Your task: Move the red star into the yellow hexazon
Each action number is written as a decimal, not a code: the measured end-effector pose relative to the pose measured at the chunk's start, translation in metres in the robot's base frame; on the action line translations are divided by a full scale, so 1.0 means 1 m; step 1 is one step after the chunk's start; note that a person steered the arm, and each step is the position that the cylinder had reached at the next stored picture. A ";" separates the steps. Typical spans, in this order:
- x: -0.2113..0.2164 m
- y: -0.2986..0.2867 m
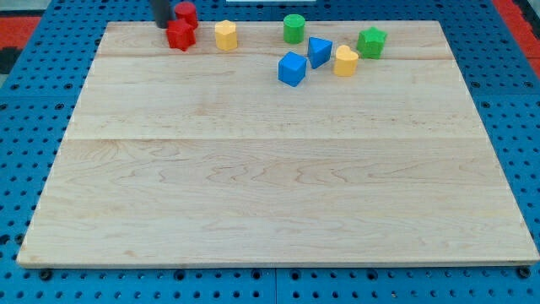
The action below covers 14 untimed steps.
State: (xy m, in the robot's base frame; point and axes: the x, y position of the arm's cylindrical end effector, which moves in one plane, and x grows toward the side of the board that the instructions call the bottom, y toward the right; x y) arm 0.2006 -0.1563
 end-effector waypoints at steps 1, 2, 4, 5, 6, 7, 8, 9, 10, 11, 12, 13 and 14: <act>0.028 0.018; 0.030 0.072; 0.005 0.081; -0.007 0.107; 0.012 0.130; 0.029 0.133; 0.006 0.147; -0.004 0.185; -0.005 0.214; -0.004 0.176; -0.001 0.094; 0.019 0.025; 0.058 -0.010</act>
State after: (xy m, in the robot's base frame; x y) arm 0.2584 -0.1663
